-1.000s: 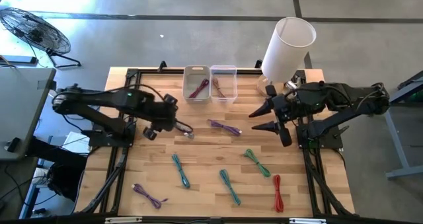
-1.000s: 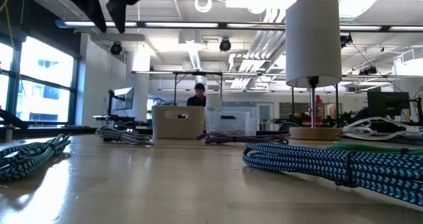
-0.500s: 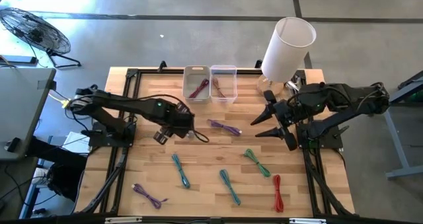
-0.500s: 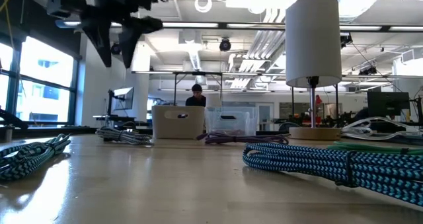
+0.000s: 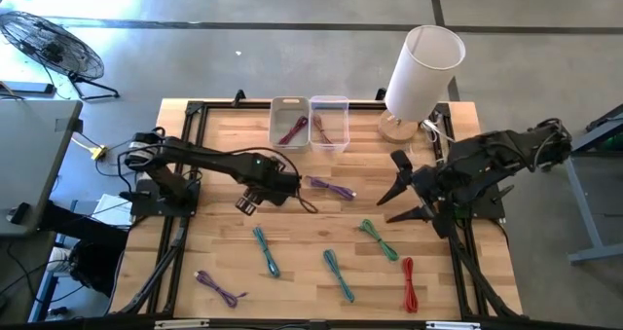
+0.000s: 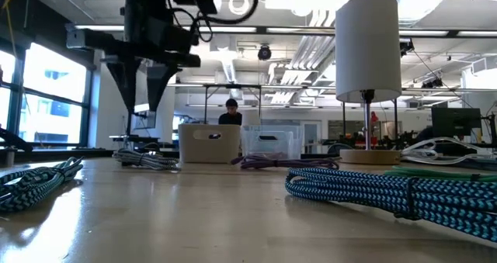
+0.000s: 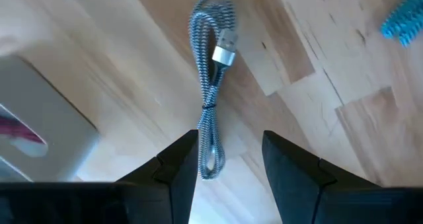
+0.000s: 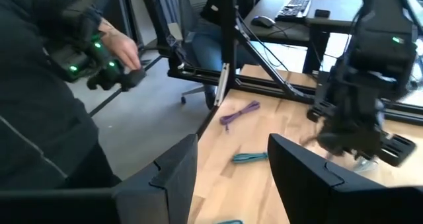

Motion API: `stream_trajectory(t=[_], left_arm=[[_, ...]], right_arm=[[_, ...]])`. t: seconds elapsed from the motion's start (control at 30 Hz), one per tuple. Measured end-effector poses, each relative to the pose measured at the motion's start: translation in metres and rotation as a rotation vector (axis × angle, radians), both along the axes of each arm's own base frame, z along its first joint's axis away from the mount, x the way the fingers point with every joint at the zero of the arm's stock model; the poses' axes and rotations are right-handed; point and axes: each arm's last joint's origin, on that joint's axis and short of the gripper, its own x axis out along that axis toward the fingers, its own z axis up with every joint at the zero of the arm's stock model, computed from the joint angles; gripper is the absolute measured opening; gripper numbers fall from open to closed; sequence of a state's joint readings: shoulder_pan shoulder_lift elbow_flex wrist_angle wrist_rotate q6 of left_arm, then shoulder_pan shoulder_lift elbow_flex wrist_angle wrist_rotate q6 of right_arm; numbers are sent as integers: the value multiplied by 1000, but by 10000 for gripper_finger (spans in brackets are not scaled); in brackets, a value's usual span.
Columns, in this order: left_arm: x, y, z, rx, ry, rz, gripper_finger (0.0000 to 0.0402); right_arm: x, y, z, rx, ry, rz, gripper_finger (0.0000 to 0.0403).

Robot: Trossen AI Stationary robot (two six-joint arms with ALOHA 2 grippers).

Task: Pick & Place USB Port
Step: Put the black and white USB cable into the gray bin

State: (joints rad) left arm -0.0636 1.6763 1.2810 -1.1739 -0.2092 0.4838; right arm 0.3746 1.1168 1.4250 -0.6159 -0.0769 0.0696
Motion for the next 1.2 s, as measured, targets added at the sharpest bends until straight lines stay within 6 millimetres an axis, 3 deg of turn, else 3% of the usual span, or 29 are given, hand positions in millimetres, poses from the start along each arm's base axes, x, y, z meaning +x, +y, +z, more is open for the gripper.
stream_trajectory(t=[0.17, 0.47, 1.0, 1.2], left_arm=[[4, 16, -7, -14, -3, 165, 162], [4, 27, -8, -63, 3, 193, 162], [23, 27, -32, -95, 22, -38, 162], [25, 27, -48, -103, 111, -73, 162]], right_arm=[[-3, 7, 0, -13, -5, -1, 177], [-7, 15, 0, -22, -9, 14, 177], [-9, 19, -1, -29, 2, 32, 177], [-10, 19, -1, -20, 9, 32, 177]])
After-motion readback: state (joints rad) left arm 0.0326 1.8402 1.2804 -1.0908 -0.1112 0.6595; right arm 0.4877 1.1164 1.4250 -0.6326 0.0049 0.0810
